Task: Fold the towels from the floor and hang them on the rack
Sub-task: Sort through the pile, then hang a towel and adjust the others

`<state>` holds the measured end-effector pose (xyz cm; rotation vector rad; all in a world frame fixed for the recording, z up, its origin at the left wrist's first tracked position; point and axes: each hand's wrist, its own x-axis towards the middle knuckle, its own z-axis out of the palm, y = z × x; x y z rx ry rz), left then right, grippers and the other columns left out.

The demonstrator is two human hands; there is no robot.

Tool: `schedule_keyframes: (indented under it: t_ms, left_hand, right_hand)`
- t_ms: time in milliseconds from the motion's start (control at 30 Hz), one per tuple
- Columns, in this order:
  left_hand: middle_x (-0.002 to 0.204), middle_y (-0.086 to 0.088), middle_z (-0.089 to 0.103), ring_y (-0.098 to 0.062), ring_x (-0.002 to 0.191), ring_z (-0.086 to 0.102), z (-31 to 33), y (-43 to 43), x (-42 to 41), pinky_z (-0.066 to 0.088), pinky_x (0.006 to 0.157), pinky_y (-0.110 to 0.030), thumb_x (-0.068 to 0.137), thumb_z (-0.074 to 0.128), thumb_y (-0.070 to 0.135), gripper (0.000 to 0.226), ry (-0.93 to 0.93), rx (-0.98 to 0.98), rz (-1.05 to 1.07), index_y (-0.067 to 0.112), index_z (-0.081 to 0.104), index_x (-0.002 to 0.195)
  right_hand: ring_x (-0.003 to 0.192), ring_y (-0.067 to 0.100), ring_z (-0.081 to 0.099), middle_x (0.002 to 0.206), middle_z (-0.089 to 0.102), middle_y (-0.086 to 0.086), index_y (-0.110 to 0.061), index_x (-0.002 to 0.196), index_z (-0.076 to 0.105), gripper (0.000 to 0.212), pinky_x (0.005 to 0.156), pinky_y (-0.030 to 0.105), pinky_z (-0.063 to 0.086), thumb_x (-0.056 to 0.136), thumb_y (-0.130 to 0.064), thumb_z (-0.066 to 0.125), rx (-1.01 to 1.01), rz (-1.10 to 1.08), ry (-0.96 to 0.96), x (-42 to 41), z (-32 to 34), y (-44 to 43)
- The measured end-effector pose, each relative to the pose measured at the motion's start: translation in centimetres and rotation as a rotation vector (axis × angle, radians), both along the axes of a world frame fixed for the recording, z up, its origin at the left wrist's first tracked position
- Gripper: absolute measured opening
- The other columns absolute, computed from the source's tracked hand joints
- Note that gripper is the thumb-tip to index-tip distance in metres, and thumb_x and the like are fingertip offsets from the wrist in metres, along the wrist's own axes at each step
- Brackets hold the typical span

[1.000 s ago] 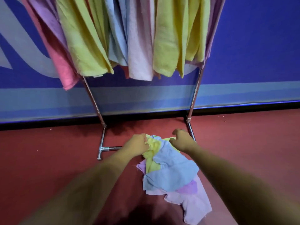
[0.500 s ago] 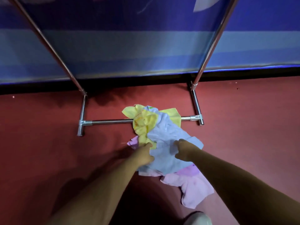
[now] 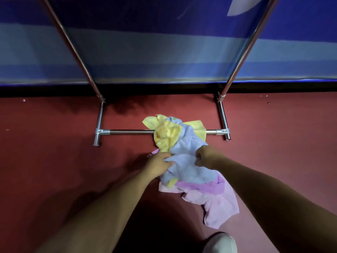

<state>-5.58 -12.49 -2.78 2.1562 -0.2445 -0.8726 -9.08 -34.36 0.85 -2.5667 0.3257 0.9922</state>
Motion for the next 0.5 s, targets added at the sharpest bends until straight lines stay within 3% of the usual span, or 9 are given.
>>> schedule_keyframes:
  t_ms: [67,167,267,333,500]
  left_hand:
    - [0.070,0.002,0.050,0.002,0.058,0.049,4.7,0.2,1.6,0.037,0.055,-0.015,0.083,0.065,0.006,0.014,-0.052,-0.090,0.082,0.008,0.061,0.070]
    - [0.067,0.009,0.046,0.004,0.056,0.045,12.6,0.6,3.2,0.035,0.056,-0.017,0.080,0.063,0.012,0.020,-0.176,-0.213,0.148,0.018,0.054,0.062]
    - [0.070,0.005,0.050,0.000,0.060,0.043,20.1,1.5,3.2,0.035,0.057,-0.015,0.091,0.056,0.006,0.015,-0.214,-0.275,0.158,0.013,0.055,0.078]
    - [0.071,0.006,0.050,-0.006,0.064,0.044,25.0,2.5,2.7,0.034,0.055,-0.016,0.093,0.055,0.012,0.011,-0.277,-0.299,0.196,0.013,0.056,0.081]
    - [0.087,-0.005,0.065,-0.012,0.077,0.056,35.0,5.6,-0.4,0.041,0.070,-0.032,0.093,0.056,0.027,0.018,-0.330,-0.432,0.270,0.011,0.063,0.093]
  right_hand:
    - [0.066,0.016,0.054,0.066,0.056,-0.005,-0.023,0.059,0.050,0.032,0.053,0.025,0.038,0.081,-0.023,0.073,0.086,-0.062,-0.074,0.8,3.7,0.5]
    - [0.053,0.010,0.048,0.058,0.057,-0.003,-0.021,0.057,0.053,0.030,0.050,0.024,0.038,0.078,-0.018,0.075,0.186,-0.145,-0.220,1.8,10.0,1.7]
    - [0.055,0.017,0.046,0.059,0.053,0.003,-0.017,0.057,0.054,0.028,0.058,0.035,0.044,0.078,-0.012,0.073,0.291,-0.184,-0.393,1.7,16.2,3.3]
    - [0.055,0.018,0.047,0.060,0.054,0.006,-0.013,0.061,0.055,0.023,0.058,0.035,0.043,0.078,-0.006,0.069,0.380,-0.270,-0.507,1.1,20.4,4.6]
    - [0.056,0.017,0.051,0.062,0.057,0.006,-0.007,0.072,0.059,0.006,0.058,0.031,0.044,0.074,-0.007,0.065,0.606,-0.423,-0.771,-1.7,30.5,8.3]
